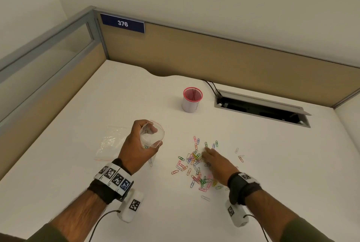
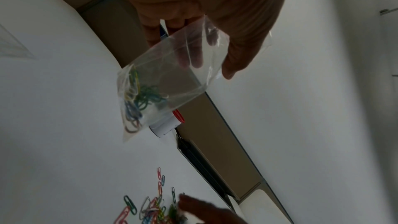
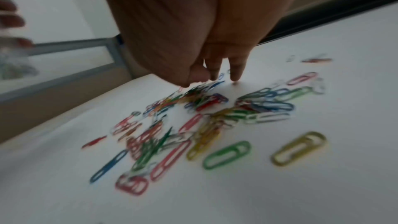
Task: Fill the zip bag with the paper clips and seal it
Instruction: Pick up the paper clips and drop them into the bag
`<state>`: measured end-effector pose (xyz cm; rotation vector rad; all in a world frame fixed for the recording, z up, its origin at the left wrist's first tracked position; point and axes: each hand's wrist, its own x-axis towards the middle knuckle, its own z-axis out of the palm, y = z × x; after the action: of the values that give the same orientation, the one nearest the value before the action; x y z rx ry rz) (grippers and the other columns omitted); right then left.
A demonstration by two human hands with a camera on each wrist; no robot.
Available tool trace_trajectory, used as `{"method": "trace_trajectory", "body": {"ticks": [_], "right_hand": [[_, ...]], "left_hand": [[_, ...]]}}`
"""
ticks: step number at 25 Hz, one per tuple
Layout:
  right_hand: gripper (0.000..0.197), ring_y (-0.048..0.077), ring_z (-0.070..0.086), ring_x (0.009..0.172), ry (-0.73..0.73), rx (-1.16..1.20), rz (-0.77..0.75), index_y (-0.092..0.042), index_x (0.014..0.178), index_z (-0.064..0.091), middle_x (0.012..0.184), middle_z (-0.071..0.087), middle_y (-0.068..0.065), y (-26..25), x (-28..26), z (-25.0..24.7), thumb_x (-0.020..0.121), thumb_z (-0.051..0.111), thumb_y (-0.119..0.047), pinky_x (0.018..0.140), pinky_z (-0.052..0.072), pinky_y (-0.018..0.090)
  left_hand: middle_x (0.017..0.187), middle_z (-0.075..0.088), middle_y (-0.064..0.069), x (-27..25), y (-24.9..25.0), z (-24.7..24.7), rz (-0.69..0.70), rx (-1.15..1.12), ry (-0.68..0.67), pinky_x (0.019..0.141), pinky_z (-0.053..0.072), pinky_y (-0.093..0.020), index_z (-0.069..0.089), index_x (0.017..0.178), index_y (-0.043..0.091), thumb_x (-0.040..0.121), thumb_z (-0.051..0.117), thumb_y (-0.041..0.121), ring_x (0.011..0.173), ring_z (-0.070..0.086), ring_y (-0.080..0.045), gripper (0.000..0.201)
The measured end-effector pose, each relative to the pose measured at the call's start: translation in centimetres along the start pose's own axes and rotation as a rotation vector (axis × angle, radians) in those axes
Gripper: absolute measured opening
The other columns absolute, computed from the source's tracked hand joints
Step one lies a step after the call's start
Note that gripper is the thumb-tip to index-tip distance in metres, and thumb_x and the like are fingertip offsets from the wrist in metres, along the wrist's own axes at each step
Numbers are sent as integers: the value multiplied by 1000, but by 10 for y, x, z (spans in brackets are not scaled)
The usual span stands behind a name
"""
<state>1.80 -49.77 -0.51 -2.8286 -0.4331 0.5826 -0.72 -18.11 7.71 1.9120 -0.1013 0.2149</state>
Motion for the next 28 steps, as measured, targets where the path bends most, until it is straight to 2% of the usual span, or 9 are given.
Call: {"method": "trace_trajectory", "body": {"ticks": [3,5,7,12,16,19,23,25,28], "right_hand": [[56,24,29,141,157,146,354,-17,144,36,155,28,5,42,-6,-21,91,40,-2,116,27,36],[46,31,37,131,132,108,543,-11,136,45,143,37,14,68,-8,-33,91,40,-6,108,37,40],[38,33,41,123,68,48,604,-7,127,51,133,39,16,73,-11,-34,91,41,-7,101,44,41],[34,31,42,120,90,47,508,-6,121,52,130,40,14,29,-10,-9,88,43,-4,98,45,39],[25,27,52,110,72,108,307,-11,111,59,117,48,10,2,-19,3,92,43,-10,93,49,35],[32,27,56,110,110,196,362,-12,122,58,122,52,9,18,-37,-2,92,48,-17,94,46,32],[23,27,59,99,75,171,508,-9,110,58,116,50,12,20,-54,12,92,47,-17,87,50,34],[21,27,59,98,95,178,478,-7,108,59,115,51,12,2,-46,17,93,45,-13,86,51,33],[30,28,58,108,103,203,369,-10,120,60,121,53,12,-17,-29,12,94,44,-10,94,48,33]], "left_hand": [[104,61,6,-2,4,11,5,-1,-25,91,42,-6,45,114,16,77,81,6,105,60,-8,53],[104,61,6,-4,6,17,7,0,-34,91,42,-6,45,113,16,77,81,6,105,60,-9,53],[104,61,5,-6,8,21,9,3,-33,90,42,-5,45,113,17,76,82,6,105,61,-11,53],[105,61,3,-8,9,24,8,4,-20,92,44,-8,45,113,17,76,82,7,106,61,-16,53],[105,61,3,-11,12,28,10,-3,-31,95,47,-23,45,114,19,76,82,8,106,61,-17,54],[104,61,4,-13,12,29,14,-11,-40,96,48,-25,45,114,19,75,82,15,106,61,-17,54],[104,61,4,-16,12,27,21,-19,-28,96,48,-27,45,113,19,74,81,19,105,61,-18,53],[104,61,3,-16,13,27,20,-12,-27,96,48,-27,45,113,19,76,82,11,105,61,-18,54],[104,61,5,-18,16,28,22,-2,-40,95,47,-22,45,113,19,76,82,9,105,61,-15,53]]}}
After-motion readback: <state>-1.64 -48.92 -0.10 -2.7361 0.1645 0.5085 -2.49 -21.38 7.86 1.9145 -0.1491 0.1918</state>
